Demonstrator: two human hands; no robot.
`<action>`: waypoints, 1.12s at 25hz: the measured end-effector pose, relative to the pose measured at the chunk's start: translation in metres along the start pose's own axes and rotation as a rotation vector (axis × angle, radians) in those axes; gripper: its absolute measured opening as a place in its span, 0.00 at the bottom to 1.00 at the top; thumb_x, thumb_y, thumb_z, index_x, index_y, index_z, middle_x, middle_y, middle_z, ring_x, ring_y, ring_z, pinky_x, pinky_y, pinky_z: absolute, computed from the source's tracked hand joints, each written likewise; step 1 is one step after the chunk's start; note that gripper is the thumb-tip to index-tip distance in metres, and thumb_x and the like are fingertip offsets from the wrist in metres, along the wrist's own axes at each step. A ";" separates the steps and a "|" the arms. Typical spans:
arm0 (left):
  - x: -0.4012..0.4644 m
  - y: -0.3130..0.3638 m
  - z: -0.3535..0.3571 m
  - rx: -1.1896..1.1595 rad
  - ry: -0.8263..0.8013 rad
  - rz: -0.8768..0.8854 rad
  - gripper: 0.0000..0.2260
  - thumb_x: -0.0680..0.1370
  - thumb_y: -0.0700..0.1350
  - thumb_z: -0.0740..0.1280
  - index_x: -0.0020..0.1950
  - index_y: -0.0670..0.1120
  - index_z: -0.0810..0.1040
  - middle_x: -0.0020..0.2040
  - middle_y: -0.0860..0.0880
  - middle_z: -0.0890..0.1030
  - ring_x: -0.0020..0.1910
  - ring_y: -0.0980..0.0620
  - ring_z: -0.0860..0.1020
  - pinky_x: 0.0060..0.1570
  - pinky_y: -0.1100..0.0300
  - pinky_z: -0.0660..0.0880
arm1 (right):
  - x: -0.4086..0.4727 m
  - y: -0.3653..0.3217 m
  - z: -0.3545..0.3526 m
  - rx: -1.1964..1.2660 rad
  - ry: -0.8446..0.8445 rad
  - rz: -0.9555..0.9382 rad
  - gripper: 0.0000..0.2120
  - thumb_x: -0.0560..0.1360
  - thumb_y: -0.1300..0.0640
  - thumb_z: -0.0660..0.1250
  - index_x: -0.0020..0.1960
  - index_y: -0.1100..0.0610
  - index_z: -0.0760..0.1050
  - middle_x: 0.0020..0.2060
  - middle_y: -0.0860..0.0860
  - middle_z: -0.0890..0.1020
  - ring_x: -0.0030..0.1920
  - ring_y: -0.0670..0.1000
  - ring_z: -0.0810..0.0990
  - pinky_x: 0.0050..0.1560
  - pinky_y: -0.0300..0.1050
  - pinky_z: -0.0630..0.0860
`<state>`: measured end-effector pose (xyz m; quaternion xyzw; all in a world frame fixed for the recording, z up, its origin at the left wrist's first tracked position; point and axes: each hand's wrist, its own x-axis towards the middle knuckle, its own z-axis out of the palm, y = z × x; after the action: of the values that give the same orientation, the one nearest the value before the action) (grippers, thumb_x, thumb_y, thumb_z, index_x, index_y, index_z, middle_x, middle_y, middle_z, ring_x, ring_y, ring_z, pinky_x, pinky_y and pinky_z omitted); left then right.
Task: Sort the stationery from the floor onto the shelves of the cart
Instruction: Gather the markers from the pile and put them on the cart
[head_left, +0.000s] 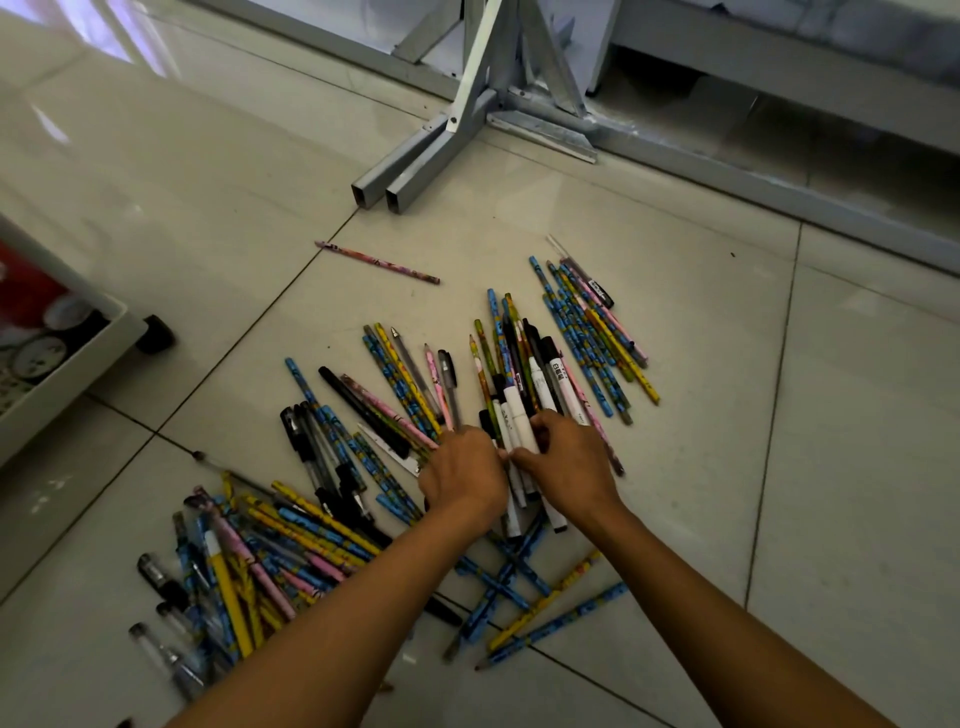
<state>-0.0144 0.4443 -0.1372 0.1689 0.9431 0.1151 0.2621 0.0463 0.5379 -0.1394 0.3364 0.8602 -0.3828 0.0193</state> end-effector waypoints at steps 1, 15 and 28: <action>-0.001 0.000 0.001 0.015 0.009 0.000 0.12 0.82 0.48 0.60 0.56 0.40 0.75 0.57 0.40 0.75 0.54 0.41 0.76 0.42 0.54 0.68 | -0.001 0.001 -0.002 -0.002 0.002 0.006 0.15 0.72 0.57 0.72 0.57 0.58 0.77 0.52 0.54 0.83 0.47 0.50 0.82 0.46 0.39 0.76; -0.004 0.004 -0.007 -0.572 0.169 0.033 0.18 0.81 0.47 0.58 0.67 0.39 0.60 0.36 0.45 0.75 0.30 0.48 0.73 0.26 0.57 0.67 | -0.010 0.013 -0.021 0.240 0.133 0.127 0.07 0.77 0.53 0.65 0.54 0.53 0.72 0.37 0.42 0.75 0.36 0.40 0.74 0.29 0.27 0.67; 0.004 -0.002 -0.008 -0.384 0.165 0.098 0.15 0.78 0.45 0.66 0.60 0.39 0.67 0.45 0.41 0.79 0.41 0.42 0.79 0.36 0.54 0.74 | 0.004 0.032 -0.044 0.183 0.314 0.096 0.06 0.75 0.57 0.69 0.49 0.57 0.73 0.35 0.46 0.75 0.33 0.40 0.72 0.30 0.24 0.67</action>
<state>-0.0226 0.4430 -0.1329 0.1516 0.9129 0.3187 0.2053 0.0725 0.5854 -0.1300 0.4330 0.7971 -0.4009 -0.1278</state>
